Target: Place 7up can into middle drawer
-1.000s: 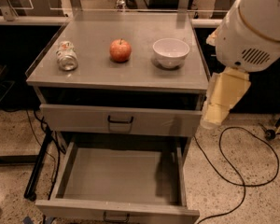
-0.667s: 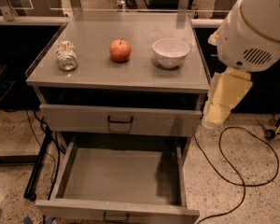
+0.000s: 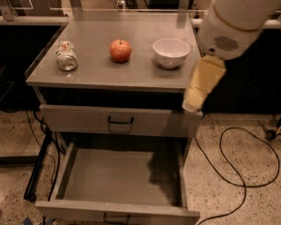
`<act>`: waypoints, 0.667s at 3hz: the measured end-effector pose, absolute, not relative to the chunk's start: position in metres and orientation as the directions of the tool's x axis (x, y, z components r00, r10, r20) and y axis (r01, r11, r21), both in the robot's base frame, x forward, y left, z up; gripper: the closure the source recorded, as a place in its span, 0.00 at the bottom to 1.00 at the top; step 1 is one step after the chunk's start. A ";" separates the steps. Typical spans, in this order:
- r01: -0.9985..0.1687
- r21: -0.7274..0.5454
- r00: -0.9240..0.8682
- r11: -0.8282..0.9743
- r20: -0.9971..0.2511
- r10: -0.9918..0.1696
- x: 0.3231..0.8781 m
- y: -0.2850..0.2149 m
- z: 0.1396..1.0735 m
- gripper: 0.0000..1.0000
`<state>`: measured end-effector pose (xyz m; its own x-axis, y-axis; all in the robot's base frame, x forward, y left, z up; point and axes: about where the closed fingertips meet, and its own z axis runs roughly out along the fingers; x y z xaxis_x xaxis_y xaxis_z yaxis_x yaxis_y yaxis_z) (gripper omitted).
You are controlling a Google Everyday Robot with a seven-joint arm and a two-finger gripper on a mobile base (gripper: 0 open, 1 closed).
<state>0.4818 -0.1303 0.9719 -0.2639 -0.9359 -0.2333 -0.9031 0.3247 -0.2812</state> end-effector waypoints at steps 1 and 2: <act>-0.873 -0.259 -0.373 0.413 -0.191 -0.908 0.529 -0.126 0.960 0.00; -0.864 -0.256 -0.395 0.433 -0.188 -0.899 0.540 -0.121 0.957 0.00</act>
Offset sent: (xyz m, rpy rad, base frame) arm 0.0494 0.0046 -0.0129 -0.0343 0.0406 -0.1150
